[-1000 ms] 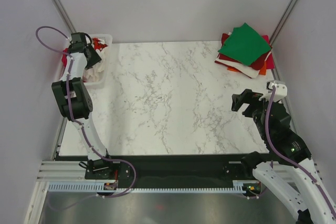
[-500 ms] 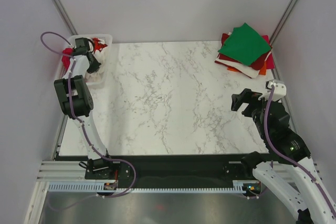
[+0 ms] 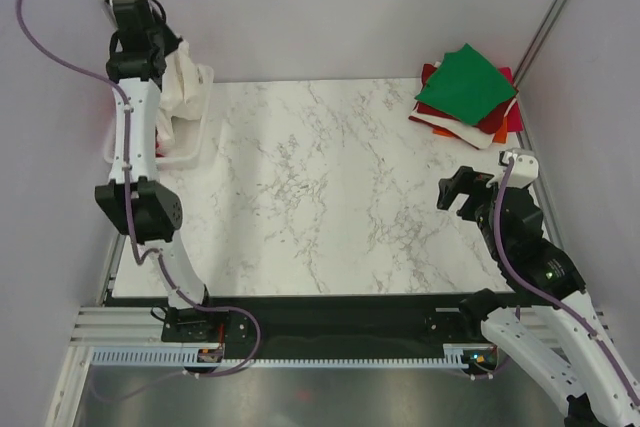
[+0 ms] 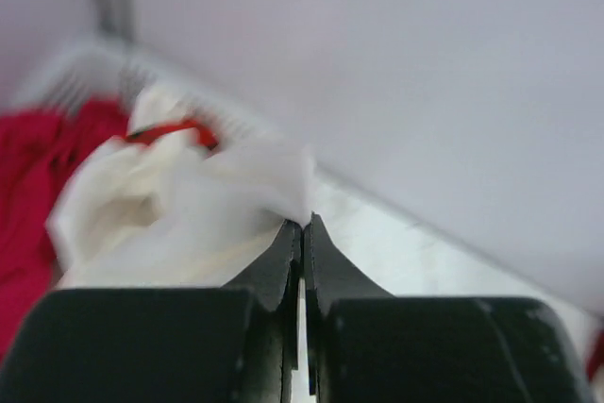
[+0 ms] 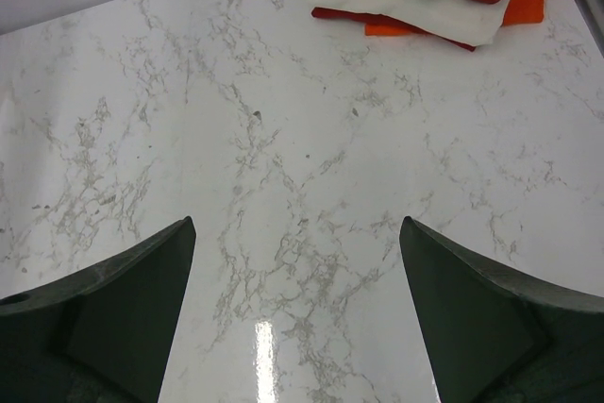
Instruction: Fold and stack the t-shirts
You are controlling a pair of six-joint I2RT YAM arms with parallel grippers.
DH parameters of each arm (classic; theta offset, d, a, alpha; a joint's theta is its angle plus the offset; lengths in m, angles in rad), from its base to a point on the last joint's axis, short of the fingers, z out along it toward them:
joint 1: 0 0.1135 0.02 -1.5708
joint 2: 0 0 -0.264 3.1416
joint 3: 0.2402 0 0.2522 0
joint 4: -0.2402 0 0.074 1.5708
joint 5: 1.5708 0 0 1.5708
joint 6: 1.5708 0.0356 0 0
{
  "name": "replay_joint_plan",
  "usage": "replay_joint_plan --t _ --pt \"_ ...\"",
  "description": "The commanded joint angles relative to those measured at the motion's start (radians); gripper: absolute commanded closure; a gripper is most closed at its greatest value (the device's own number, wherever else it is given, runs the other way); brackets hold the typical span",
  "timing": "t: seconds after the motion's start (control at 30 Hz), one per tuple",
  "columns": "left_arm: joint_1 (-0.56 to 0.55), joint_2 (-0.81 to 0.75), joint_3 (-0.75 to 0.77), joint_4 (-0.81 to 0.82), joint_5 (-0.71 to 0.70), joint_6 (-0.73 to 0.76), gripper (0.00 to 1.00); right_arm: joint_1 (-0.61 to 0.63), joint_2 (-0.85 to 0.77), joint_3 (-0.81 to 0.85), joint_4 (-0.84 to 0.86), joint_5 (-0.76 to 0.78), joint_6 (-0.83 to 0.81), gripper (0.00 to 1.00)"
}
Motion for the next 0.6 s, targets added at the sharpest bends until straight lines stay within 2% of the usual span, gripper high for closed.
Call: replay_joint_plan --t 0.0,0.03,0.07,0.1,0.13,0.17,0.2,0.23,0.3,0.33,0.4,0.43,0.57 --pt "-0.120 -0.384 0.192 0.167 0.040 0.064 0.98 0.004 0.005 0.005 0.005 0.040 0.007 0.02" --pt "-0.120 -0.412 0.180 0.173 0.080 0.050 0.97 0.004 0.006 0.004 0.006 0.045 0.009 0.02" --pt "-0.120 -0.439 0.165 0.170 0.092 0.050 0.90 0.004 0.008 0.004 0.006 0.048 0.011 0.02" --pt "-0.120 -0.512 0.130 0.170 0.107 0.052 0.79 0.002 0.011 0.004 0.005 0.049 0.014 0.02" --pt "-0.120 -0.547 0.032 0.170 0.141 0.061 0.64 0.004 0.017 0.004 0.006 0.048 0.014 0.02" --pt "-0.122 -0.596 -0.032 0.168 0.163 0.061 0.31 0.004 0.018 0.005 0.006 0.048 0.015 0.02" --pt "-0.122 -0.639 -0.104 0.168 0.178 0.059 0.15 0.004 0.018 0.005 0.008 0.045 0.017 0.02" --pt "-0.120 -0.726 -0.240 0.161 0.205 0.056 0.01 0.004 0.020 0.007 0.006 0.042 0.017 0.02" --pt "-0.120 -0.813 -0.379 0.139 0.216 0.050 0.00 0.005 0.017 0.010 0.008 0.028 0.015 0.02" --pt "-0.122 -0.903 -0.530 0.136 0.200 0.035 0.00 0.004 0.009 0.009 0.016 0.022 0.009 0.02" --pt "-0.120 -0.971 -0.654 0.123 0.204 0.041 0.00 0.004 0.002 -0.004 0.031 -0.007 0.004 0.02" --pt "-0.120 -0.995 -0.752 0.095 0.229 0.035 0.00 0.002 0.009 -0.005 0.033 -0.020 0.003 0.02" --pt "-0.122 -1.095 -0.941 0.003 0.379 0.064 0.02 0.002 0.069 -0.002 0.059 -0.162 -0.011 0.02"
